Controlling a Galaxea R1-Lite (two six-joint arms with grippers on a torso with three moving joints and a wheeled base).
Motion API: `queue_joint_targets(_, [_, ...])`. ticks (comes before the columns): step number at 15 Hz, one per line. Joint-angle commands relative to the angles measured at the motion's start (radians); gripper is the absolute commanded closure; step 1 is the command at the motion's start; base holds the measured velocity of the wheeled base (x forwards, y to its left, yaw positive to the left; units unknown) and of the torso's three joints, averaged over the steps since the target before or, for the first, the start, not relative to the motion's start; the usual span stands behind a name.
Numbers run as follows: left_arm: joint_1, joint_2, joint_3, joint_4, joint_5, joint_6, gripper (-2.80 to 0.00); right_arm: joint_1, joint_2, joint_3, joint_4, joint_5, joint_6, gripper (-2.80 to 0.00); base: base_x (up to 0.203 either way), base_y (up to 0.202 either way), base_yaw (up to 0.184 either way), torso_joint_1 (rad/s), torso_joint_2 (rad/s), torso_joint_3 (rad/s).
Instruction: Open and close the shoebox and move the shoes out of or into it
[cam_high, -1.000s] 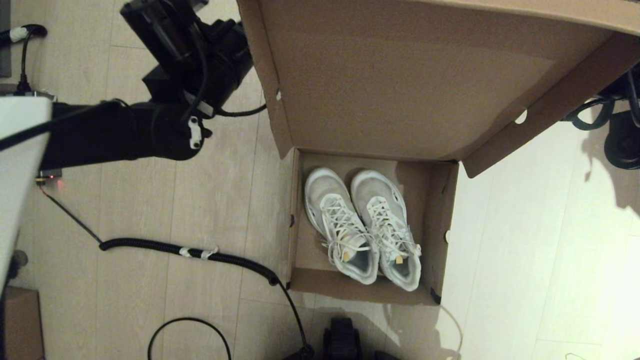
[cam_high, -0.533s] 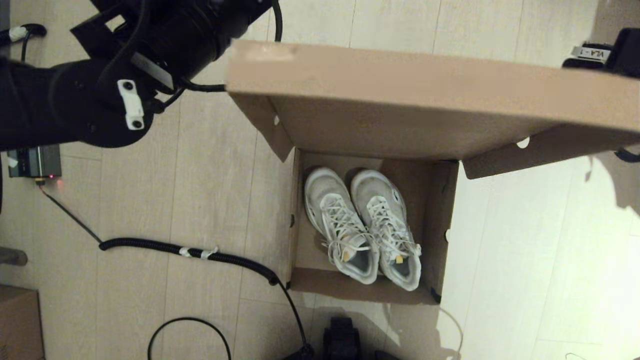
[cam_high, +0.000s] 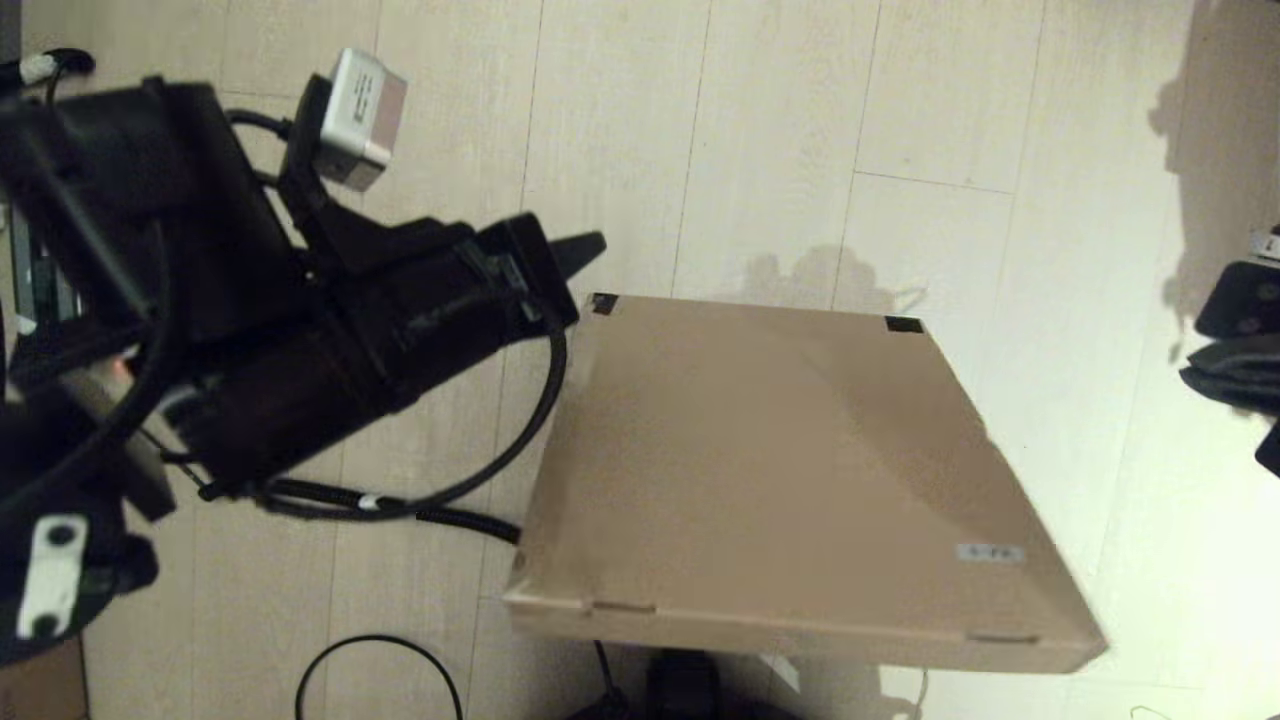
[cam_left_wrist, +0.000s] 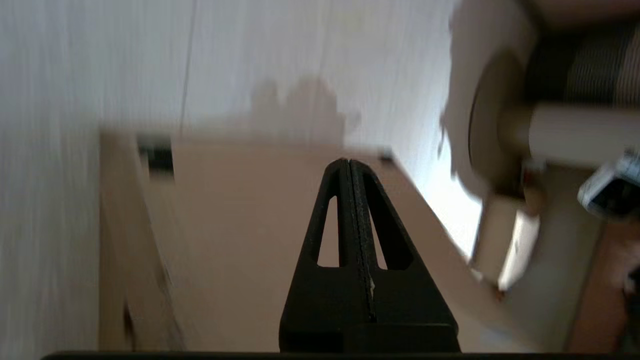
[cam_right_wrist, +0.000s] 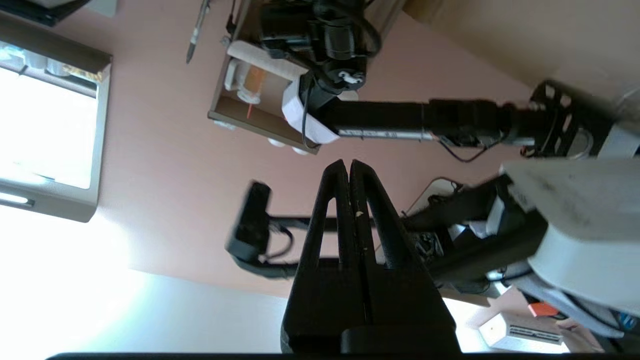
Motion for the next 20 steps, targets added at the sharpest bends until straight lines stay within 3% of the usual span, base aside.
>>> queue_joint_targets(1, [-0.020,-0.097,0.169,-0.040,-0.003,0.000,0.00,0.000,-0.090,0.090,-0.009,0.009,-0.002,0.00,0.000,0.000,0.000,0.000,0.00,0.000])
queue_joint_targets(3, [-0.027,-0.165,0.279,-0.076,-0.008,0.008,0.00,0.000,-0.110,0.138,-0.009,0.009,-0.108,0.00,0.000,0.000,0.000,0.000,0.00,0.000])
queue_joint_targets(5, [-0.028,-0.200,0.310,-0.085,0.004,0.013,0.00,-0.008,-0.088,0.141,-0.009,-0.017,-0.225,0.00,0.000,0.000,0.000,0.000,0.00,0.000])
queue_joint_targets(7, [-0.026,-0.244,0.358,-0.084,0.026,0.013,0.00,-0.082,-0.059,0.155,-0.009,-0.045,-0.308,0.00,0.000,0.000,0.000,0.000,0.00,0.000])
queue_joint_targets(9, [-0.022,-0.291,0.418,-0.083,0.049,0.013,0.00,-0.129,-0.008,0.224,-0.009,-0.130,-0.457,0.00,0.000,0.000,0.000,0.000,0.00,0.000])
queue_joint_targets(12, [-0.014,-0.361,0.475,-0.077,0.090,0.017,0.00,-0.133,0.067,0.320,-0.009,-0.271,-0.728,0.00,0.000,0.000,0.000,0.000,0.00,0.000])
queue_joint_targets(15, [0.040,-0.452,0.593,-0.073,0.106,0.071,0.00,-0.092,0.151,0.431,-0.009,-0.363,-1.050,0.00,0.000,0.000,0.000,0.000,0.00,0.000])
queue_joint_targets(17, [0.064,-0.485,0.647,-0.072,0.105,0.098,0.00,-0.011,0.210,0.528,-0.008,-0.443,-1.341,0.00,0.000,0.000,0.000,0.000,0.00,0.000])
queue_joint_targets(20, [0.070,-0.488,0.665,-0.071,0.107,0.116,0.00,0.065,0.211,0.563,0.166,-0.681,-1.829,0.00,0.000,0.000,0.000,0.000,0.00,0.000])
